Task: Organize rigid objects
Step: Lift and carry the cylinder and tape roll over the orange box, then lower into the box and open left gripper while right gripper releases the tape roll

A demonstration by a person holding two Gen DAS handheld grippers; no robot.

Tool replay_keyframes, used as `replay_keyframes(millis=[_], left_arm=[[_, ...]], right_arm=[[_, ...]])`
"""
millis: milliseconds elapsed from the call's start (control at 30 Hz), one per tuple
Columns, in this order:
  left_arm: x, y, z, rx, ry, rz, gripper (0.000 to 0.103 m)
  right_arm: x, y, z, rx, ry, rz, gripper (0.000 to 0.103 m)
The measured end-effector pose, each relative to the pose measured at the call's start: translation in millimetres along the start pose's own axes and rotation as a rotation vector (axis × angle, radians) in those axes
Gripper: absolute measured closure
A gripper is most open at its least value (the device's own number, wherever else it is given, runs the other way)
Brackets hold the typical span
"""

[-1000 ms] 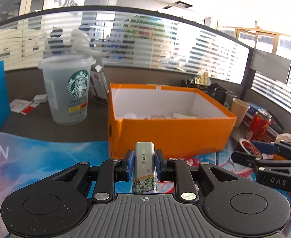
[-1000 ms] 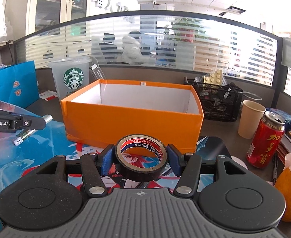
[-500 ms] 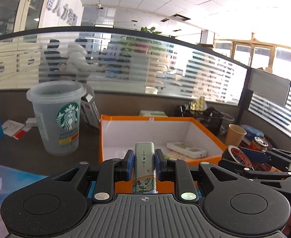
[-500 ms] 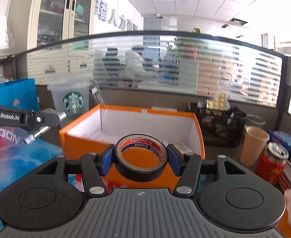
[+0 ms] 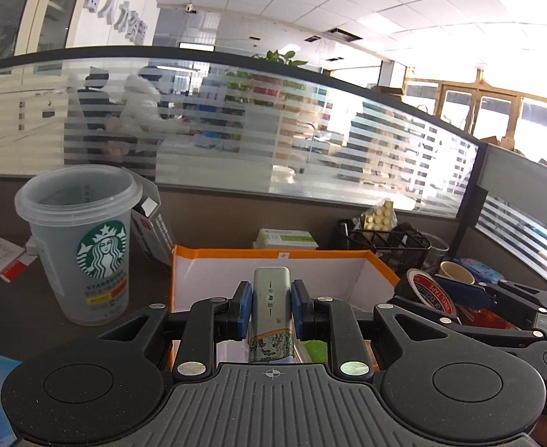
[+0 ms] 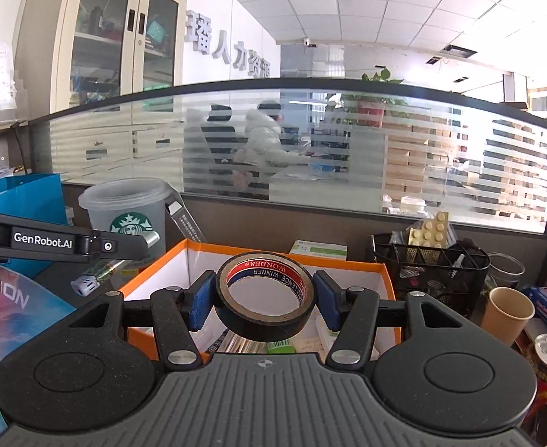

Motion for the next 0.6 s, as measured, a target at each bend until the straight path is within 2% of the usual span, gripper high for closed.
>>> replay_keyframes(millis=[300,600], left_arm=[[-8.7,-50.5,11.9,-0.075,0.011,-0.007,0.083],[-21.7,-101.1,30.0,-0.158,0.114,-0.048,0.083]], right_arm=[[18.8,-48.6,10.9,-0.077,-0.011,0.001,0.049],[17.8,-108.4,35.2,-0.248,0.014,-0.042,0.049]])
Point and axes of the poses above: each gripper's, at about its wrist camera, not at the fingertips, and y roughly against the way its jaws point, x to its right, z to its underside, the point moved 4 cm from there along -y, roughly the way its jaws point, and after that the axes turned 8 degrees about x, right-handed, at the moved point
